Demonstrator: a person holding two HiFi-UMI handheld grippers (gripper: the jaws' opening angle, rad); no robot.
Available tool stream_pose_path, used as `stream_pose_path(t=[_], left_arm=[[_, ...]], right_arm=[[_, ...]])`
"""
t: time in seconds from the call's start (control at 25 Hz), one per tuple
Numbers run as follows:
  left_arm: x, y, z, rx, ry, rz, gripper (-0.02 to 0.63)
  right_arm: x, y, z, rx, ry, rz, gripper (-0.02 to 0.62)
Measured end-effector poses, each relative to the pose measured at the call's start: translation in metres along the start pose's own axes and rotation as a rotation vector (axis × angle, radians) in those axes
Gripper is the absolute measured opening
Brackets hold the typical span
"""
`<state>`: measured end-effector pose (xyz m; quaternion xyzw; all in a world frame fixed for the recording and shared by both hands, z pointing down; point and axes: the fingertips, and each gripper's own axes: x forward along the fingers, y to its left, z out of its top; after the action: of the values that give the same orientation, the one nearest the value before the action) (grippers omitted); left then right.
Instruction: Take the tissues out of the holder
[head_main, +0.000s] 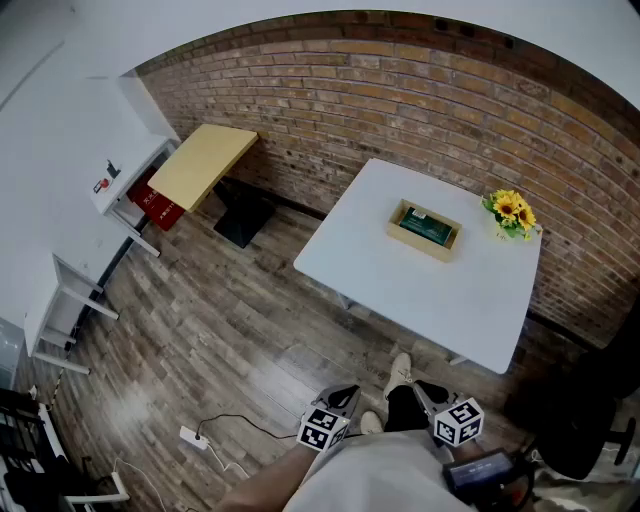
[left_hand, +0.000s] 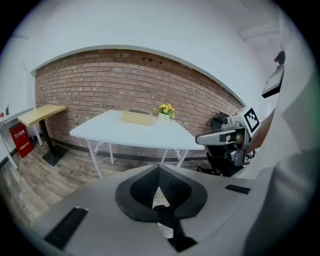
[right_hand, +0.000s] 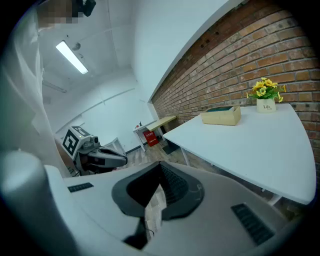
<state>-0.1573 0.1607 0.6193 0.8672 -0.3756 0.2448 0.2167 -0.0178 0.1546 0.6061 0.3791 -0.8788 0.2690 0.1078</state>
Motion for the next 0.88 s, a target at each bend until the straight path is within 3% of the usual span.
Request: stream_pose_path(t=[0.16, 0.88], left_arm=[[-0.023, -0.01, -0.01, 0.001, -0.009, 0.009, 0.009], [-0.031, 0.003, 0.002, -0.021, -0.09, 0.033, 0.009]], right_arm=[[-0.012, 0.017, 0.002, 0.034, -0.058, 0.0, 0.006], [-0.018, 0.019, 0.005, -0.009, -0.046, -0.062, 0.006]])
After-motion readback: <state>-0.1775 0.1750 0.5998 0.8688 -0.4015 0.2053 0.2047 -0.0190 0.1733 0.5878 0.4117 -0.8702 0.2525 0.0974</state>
